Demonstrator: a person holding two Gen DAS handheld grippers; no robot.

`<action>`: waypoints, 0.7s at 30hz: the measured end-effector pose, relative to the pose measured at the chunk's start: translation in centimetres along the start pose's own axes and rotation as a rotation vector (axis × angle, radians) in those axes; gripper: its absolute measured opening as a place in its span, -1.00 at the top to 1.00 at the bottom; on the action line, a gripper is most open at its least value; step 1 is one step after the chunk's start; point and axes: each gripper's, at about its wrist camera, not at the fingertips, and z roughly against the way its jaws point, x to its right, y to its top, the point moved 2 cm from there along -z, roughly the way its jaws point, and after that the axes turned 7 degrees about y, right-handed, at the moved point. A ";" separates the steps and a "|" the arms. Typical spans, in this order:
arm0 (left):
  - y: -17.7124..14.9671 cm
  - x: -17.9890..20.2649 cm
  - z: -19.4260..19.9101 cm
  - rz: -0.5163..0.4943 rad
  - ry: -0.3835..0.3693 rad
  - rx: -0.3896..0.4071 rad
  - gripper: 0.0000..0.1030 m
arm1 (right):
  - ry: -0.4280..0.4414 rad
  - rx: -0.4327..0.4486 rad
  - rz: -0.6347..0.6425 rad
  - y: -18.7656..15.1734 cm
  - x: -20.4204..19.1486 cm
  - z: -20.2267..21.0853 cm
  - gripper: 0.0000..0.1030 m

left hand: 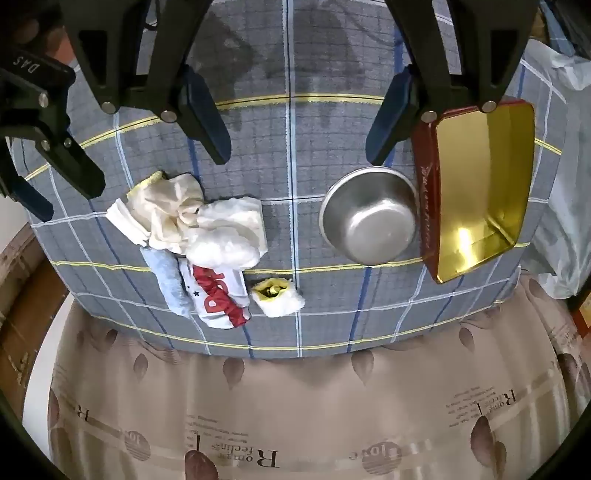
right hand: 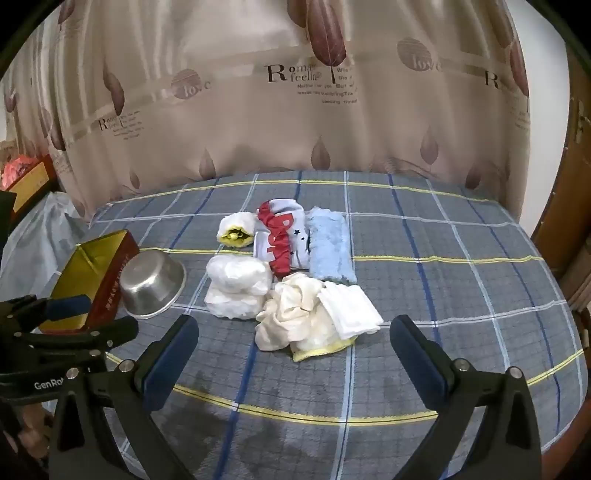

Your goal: Organize soft objects

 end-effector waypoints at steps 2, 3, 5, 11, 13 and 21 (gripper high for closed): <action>0.0 0.0 0.0 -0.008 0.021 -0.003 -0.51 | 0.000 -0.003 -0.001 0.0 0.0 0.0 -1.00; 0.1 0.0 -0.1 -0.011 0.029 -0.005 -0.51 | -0.008 -0.005 0.010 -0.1 0.0 0.0 -1.00; 0.2 0.0 -0.4 -0.011 0.026 -0.011 -0.51 | -0.001 0.003 0.008 -0.1 0.0 0.0 -1.00; -0.6 -0.4 -0.2 -0.018 0.077 0.024 -0.51 | -0.001 -0.007 0.026 0.1 -0.5 -0.2 -1.00; -0.6 -0.3 -0.5 -0.026 0.079 0.014 -0.51 | 0.001 -0.009 0.027 0.1 -0.6 -0.2 -1.00; -0.8 -0.2 -0.9 -0.025 0.073 -0.003 -0.51 | 0.008 -0.006 0.033 -0.6 -0.9 -0.4 -1.00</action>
